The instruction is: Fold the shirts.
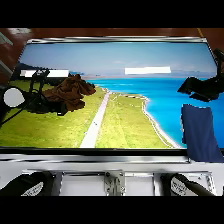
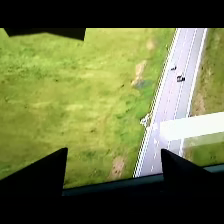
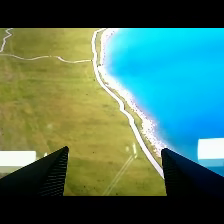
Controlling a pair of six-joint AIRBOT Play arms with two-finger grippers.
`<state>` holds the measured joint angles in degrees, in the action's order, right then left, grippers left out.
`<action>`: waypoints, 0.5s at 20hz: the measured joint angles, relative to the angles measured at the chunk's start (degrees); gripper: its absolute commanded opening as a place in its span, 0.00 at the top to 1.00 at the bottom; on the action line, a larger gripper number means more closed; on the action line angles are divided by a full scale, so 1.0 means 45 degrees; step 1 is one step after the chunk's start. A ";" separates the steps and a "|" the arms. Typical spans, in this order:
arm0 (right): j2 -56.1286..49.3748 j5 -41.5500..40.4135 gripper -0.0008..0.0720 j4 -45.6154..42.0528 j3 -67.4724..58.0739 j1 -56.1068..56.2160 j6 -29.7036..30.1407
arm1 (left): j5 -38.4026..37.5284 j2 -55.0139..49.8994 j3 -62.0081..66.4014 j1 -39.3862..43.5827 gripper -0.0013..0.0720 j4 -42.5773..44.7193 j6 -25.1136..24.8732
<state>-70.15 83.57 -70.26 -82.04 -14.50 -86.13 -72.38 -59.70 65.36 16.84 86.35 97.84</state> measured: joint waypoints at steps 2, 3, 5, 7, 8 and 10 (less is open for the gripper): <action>0.0000 0.0325 0.03 -0.0019 0.0000 0.0015 0.0068 | 0.1069 -0.0044 -0.0005 0.0015 0.02 -0.0374 0.0000; 0.0000 0.0461 0.03 -0.0024 0.0000 0.0015 0.0117 | 0.1613 -0.0112 -0.0005 0.0019 0.06 -0.0481 -0.0010; 0.0000 0.0573 0.03 -0.0029 0.0000 0.0015 0.0199 | 0.3079 -0.0559 0.0146 -0.0185 0.06 -0.0437 0.0282; 0.0000 0.0534 0.03 -0.0039 0.0000 0.0015 0.0243 | 0.3993 -0.1647 0.0797 -0.0787 0.04 -0.0102 0.0772; 0.0000 0.0437 0.03 -0.0039 0.0005 0.0015 0.0248 | 0.4197 -0.2399 0.1302 -0.1175 0.04 -0.0029 0.0913; 0.0000 0.0151 0.03 -0.0039 0.0005 0.0015 0.0267 | 0.4143 -0.4313 0.2720 -0.2108 0.04 0.0078 0.1137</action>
<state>-70.15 84.25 -70.43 -82.02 -14.44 -84.93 -53.74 -79.11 77.60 7.35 86.70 102.96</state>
